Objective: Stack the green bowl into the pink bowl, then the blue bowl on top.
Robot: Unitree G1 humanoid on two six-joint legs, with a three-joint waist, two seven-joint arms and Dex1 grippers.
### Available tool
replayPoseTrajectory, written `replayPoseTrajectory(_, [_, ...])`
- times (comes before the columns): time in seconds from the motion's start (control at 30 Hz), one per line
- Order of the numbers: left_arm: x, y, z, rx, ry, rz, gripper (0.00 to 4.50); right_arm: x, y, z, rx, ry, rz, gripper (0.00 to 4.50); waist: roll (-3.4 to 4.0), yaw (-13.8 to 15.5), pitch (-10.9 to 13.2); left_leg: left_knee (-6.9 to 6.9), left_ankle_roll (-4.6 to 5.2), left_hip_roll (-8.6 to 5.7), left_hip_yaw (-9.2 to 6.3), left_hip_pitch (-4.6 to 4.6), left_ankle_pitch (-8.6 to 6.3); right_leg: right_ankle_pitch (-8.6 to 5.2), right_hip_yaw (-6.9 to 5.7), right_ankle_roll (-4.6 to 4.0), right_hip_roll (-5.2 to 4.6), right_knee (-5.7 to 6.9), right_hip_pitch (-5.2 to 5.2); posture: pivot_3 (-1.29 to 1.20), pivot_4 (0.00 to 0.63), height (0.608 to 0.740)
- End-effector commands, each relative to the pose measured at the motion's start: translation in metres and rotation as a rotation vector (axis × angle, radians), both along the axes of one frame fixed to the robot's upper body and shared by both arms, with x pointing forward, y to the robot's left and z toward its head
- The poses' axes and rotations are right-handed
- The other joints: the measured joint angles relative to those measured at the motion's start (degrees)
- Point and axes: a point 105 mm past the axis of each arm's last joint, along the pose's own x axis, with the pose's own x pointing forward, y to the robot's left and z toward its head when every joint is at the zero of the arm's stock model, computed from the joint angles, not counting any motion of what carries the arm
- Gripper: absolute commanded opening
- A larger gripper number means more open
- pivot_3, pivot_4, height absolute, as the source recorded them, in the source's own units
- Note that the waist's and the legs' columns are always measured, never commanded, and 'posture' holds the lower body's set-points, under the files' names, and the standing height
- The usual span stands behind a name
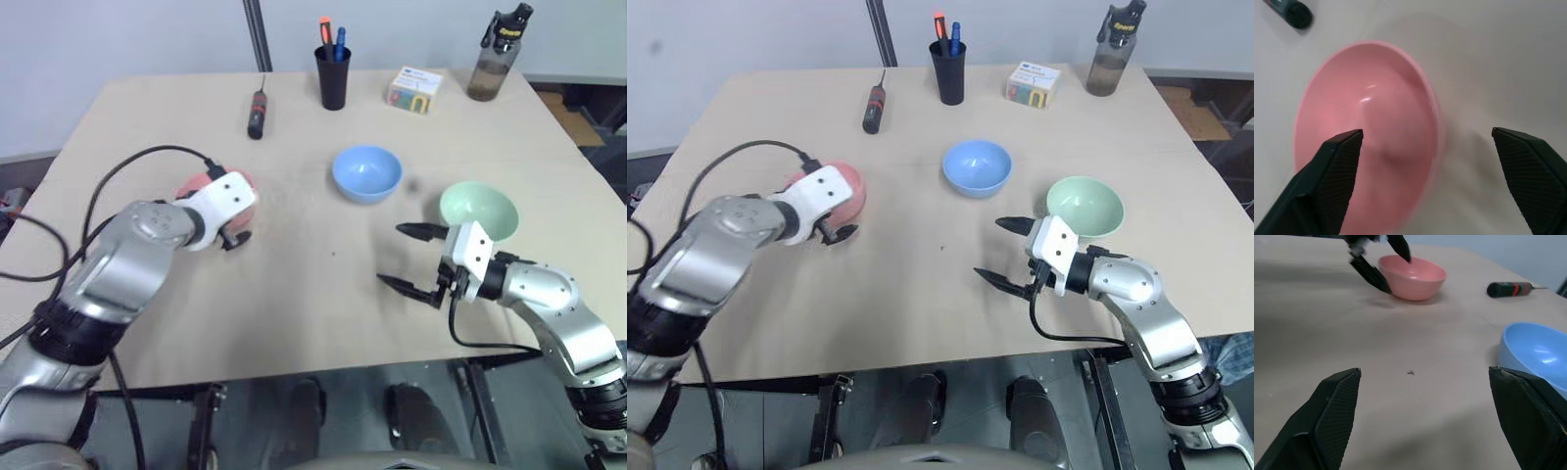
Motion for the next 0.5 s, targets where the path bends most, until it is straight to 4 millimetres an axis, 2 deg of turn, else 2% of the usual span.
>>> replayPoseTrajectory(0.03, [0.007,0.001,0.006,0.036,-0.008,0.008,2.88,-0.002,-0.001,0.010,0.000,-0.063,-0.004,4.50,0.00,-0.2,0.0,0.02,0.00,0.00,0.00,-0.02,0.00,0.00,0.00,0.00,0.00,0.01,-0.01,0.00,0.150,0.740])
replayPoseTrajectory(0.07, [0.009,0.000,0.005,0.036,-0.002,0.005,2.34,-0.002,-0.002,0.010,-0.002,-0.064,-0.008,4.50,0.00,-0.3,0.0,0.02,0.00,0.00,0.00,-0.02,0.00,0.00,0.01,0.00,0.00,0.03,-0.01,0.00,0.150,0.740])
replayPoseTrajectory(0.1, [0.010,0.000,0.005,0.037,-0.001,-0.001,2.18,-0.003,-0.003,0.010,-0.003,-0.065,-0.014,4.50,0.00,-0.3,0.0,0.02,0.00,0.01,0.00,-0.02,0.00,0.00,0.01,0.00,0.01,0.05,-0.03,0.00,0.150,0.740])
replayPoseTrajectory(0.27, [0.013,-0.007,0.010,0.007,0.011,-0.036,0.14,-0.005,-0.005,0.011,0.005,-0.068,-0.033,4.50,-0.01,-0.2,0.0,0.11,0.00,0.03,-0.03,-0.02,0.00,0.00,0.01,0.00,0.04,0.18,-0.04,0.00,0.150,0.740])
replayPoseTrajectory(0.33, [0.009,-0.010,0.012,-0.006,0.023,-0.067,0.14,-0.006,-0.007,0.011,0.011,-0.068,-0.043,4.50,-0.01,-0.2,0.0,0.16,0.00,0.03,-0.04,-0.04,0.00,0.00,0.01,0.00,0.04,0.20,-0.04,0.00,0.150,0.740])
replayPoseTrajectory(0.5, [-0.014,-0.041,0.019,-0.066,0.049,-0.314,0.14,-0.008,-0.014,0.009,0.011,-0.066,-0.075,4.50,-0.01,-0.2,0.0,0.17,0.00,0.03,-0.05,-0.06,0.00,0.03,0.01,-0.05,0.03,0.23,-0.05,0.00,0.150,0.740])
